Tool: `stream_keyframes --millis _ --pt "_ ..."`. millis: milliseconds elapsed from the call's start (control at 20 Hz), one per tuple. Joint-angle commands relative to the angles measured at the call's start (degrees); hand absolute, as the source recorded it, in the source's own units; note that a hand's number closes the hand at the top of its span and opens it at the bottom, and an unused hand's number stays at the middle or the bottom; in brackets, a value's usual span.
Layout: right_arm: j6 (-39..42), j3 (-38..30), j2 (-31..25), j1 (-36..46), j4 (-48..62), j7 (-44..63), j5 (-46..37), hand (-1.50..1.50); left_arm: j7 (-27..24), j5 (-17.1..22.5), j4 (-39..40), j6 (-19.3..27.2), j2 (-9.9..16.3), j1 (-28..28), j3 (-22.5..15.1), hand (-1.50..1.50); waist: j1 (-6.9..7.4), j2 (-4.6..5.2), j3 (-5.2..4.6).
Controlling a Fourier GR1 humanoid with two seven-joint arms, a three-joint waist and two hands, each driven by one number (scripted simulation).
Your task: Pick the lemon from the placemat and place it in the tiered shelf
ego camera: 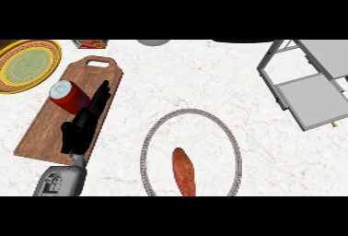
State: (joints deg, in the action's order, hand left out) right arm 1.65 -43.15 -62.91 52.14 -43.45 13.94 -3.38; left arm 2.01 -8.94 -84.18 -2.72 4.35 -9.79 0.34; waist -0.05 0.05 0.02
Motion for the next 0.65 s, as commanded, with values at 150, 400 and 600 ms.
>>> stream_keyframes --millis 150,400,600 --pt "13.3 -4.8 -13.7 -9.0 12.9 -1.6 1.9 -1.5 -0.6 -0.4 -1.0 0.6 -0.7 2.0 -0.6 0.0 -0.21 0.05 0.1" --pt "20.7 -7.3 -17.8 -18.1 21.2 -14.2 0.9 -1.5 -1.1 0.3 1.2 0.1 -0.5 0.1 0.2 0.0 -0.79 0.41 0.31" --pt "27.5 -11.2 -21.9 -23.2 27.6 -17.9 3.1 -1.5 -2.1 0.2 2.2 0.3 -0.4 0.3 0.6 0.0 -1.54 0.19 0.34"
